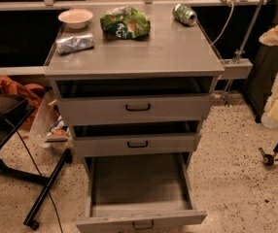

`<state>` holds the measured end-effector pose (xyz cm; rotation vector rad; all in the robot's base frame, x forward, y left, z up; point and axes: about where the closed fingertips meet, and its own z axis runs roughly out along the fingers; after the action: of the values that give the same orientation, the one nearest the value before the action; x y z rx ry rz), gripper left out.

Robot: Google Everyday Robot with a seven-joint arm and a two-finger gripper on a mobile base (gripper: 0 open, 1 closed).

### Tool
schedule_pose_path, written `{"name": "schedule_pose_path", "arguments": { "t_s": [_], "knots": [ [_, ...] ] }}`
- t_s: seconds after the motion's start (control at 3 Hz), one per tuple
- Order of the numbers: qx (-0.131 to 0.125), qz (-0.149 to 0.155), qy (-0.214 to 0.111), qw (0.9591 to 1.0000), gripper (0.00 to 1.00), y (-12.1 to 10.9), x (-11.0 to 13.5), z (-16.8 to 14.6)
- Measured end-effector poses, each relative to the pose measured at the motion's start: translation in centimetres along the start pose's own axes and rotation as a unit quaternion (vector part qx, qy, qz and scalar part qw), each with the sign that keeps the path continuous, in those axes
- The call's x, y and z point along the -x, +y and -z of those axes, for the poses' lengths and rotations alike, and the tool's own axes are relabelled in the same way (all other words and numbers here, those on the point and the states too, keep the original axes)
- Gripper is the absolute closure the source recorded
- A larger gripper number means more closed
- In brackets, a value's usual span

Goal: Place redbull can into bottom drawer

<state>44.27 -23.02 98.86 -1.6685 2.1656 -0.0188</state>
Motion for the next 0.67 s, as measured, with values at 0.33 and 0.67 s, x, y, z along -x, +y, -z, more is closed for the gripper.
{"name": "schedule_pose_path", "arguments": {
  "t_s": [0.33,0.67],
  "knots": [
    [0.000,0.000,0.000,1.0000,0.00,0.0,0.0,0.0],
    [0.002,-0.031,-0.033,0.9990,0.00,-1.2,1.7,-2.0]
  ]
}}
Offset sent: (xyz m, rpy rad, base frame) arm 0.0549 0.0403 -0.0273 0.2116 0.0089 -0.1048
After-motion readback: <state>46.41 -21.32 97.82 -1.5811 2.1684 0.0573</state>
